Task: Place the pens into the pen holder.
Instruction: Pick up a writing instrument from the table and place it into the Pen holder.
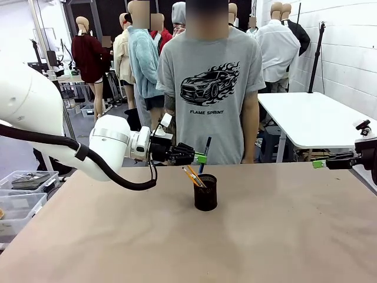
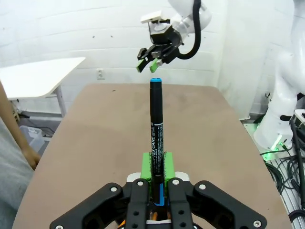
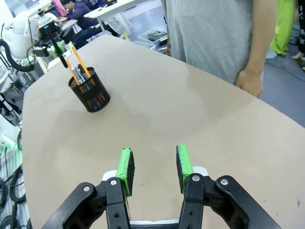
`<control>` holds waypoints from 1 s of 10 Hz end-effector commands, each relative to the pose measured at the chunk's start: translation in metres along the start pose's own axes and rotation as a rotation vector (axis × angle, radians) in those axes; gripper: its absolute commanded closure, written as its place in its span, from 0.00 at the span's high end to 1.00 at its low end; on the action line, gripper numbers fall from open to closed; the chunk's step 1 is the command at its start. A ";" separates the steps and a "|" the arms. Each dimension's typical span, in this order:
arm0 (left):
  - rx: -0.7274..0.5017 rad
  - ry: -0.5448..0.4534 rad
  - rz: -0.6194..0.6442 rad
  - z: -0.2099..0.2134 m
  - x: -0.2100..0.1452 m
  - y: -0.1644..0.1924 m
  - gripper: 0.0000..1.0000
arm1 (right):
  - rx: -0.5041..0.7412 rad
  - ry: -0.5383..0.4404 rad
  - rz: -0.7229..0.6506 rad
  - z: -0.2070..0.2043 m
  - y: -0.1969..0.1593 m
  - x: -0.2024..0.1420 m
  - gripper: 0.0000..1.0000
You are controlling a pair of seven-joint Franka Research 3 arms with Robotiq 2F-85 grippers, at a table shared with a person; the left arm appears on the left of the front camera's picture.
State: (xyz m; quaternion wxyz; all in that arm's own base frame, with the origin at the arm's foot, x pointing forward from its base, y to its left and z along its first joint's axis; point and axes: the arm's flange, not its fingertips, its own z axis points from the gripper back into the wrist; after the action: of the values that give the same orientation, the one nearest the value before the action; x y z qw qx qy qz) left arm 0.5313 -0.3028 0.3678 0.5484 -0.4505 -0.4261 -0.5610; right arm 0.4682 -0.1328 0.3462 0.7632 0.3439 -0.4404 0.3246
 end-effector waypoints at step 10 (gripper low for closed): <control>0.179 0.077 0.113 -0.038 -0.013 -0.001 0.00 | 0.012 0.004 0.012 0.000 -0.001 0.000 0.47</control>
State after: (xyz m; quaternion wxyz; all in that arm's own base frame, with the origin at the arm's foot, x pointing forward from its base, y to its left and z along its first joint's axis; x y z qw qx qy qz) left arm 0.5225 -0.3270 0.3446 0.6205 -0.4057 -0.4267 -0.5180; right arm 0.4682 -0.1328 0.3462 0.7632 0.3439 -0.4404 0.3246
